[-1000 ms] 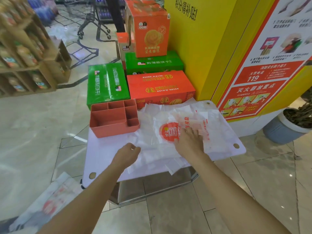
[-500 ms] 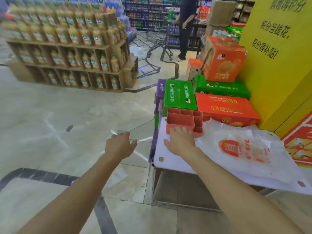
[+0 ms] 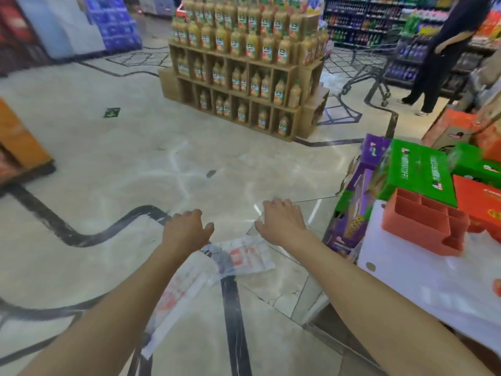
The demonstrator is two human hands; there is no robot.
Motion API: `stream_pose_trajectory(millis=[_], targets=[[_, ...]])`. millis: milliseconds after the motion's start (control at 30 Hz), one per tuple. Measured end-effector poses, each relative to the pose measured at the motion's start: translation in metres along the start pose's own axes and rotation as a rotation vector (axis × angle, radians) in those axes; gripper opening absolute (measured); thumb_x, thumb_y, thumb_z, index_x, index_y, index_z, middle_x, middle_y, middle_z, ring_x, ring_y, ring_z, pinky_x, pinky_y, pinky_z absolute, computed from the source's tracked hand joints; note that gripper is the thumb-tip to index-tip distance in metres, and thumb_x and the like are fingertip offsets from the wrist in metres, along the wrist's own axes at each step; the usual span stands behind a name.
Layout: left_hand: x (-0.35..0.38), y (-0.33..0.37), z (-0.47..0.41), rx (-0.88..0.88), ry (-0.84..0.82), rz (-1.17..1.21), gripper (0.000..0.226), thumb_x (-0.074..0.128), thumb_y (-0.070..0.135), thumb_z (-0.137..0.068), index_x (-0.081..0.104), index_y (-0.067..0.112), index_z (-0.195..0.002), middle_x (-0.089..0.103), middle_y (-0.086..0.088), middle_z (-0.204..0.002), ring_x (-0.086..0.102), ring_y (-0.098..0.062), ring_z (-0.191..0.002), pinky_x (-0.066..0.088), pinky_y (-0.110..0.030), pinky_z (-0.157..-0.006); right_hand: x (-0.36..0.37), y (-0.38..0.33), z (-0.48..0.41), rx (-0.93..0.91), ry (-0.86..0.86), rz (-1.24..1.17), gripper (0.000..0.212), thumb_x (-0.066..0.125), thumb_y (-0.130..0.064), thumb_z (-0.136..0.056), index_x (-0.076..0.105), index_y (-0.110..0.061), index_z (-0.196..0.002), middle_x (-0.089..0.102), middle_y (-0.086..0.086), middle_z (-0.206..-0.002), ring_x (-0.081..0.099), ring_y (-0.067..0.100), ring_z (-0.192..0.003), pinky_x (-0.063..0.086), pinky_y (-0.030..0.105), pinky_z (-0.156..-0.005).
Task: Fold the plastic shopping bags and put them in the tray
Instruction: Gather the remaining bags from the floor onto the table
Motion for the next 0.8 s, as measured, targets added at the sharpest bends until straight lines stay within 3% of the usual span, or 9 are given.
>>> stream_pose_trajectory(millis=[100,200,300,800], targets=[[0.006,-0.039,-0.003,-0.057,-0.002,0.044,0.046,0.042,0.053,-0.092,0.058,0.017,-0.115,0.064,-0.01,-0.119,0.057,-0.034,-0.108,0.05,-0.043,-0.087,0.012,-0.038,-0.022,-0.068,-0.02,0.003,0.056,0.044,-0.05,-0.099,0.045,-0.013,-0.14,0.049,0.013,-0.142,0.041,0.036,-0.132,0.035,0.047,-0.105],[0.015,-0.066,-0.011,-0.09,0.01,0.038,0.052,0.041,0.054,-0.096,0.053,0.022,-0.134,0.063,-0.008,-0.127,0.057,-0.033,-0.113,0.047,-0.041,-0.087,0.027,-0.063,-0.045,-0.125,-0.05,0.013,0.056,0.042,-0.05,-0.1,0.042,-0.012,-0.142,0.048,0.013,-0.143,0.042,0.036,-0.13,0.035,0.047,-0.103],[0.034,-0.084,-0.023,-0.134,-0.034,0.006,0.06,0.039,0.059,-0.097,0.048,0.019,-0.14,0.061,-0.007,-0.132,0.055,-0.033,-0.118,0.047,-0.043,-0.093,0.05,-0.076,-0.07,-0.163,-0.098,0.012,0.057,0.041,-0.05,-0.101,0.04,-0.012,-0.144,0.047,0.013,-0.144,0.042,0.035,-0.13,0.036,0.046,-0.102],[0.159,-0.104,-0.152,-0.316,-0.288,-0.039,0.057,0.039,0.056,-0.097,0.049,0.016,-0.136,0.06,-0.008,-0.13,0.056,-0.032,-0.116,0.046,-0.042,-0.094,0.184,-0.063,-0.243,-0.315,-0.334,0.027,0.052,0.04,-0.048,-0.102,0.045,-0.012,-0.139,0.05,0.013,-0.14,0.043,0.036,-0.129,0.036,0.045,-0.104]])
Point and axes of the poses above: each hand's wrist, its own z-axis away from the middle knuckle, its own x-axis out of the palm, y = z × x, the point moved 8 cm from there along -z, towards the middle knuckle
